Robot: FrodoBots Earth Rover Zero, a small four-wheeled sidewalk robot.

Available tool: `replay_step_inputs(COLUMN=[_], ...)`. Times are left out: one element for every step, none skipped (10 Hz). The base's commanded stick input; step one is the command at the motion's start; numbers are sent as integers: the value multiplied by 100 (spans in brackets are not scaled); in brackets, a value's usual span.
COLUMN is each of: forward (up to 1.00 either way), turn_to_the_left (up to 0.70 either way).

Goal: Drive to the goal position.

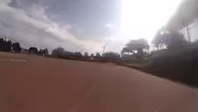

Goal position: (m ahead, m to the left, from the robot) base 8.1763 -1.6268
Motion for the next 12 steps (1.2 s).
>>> replay_step_inputs(forward=[70,70,70,70,70,70,70,70,70,70,70,70], turn_to_the_left=[0,0,0,0,0,0,0,0,0,0,0,0])
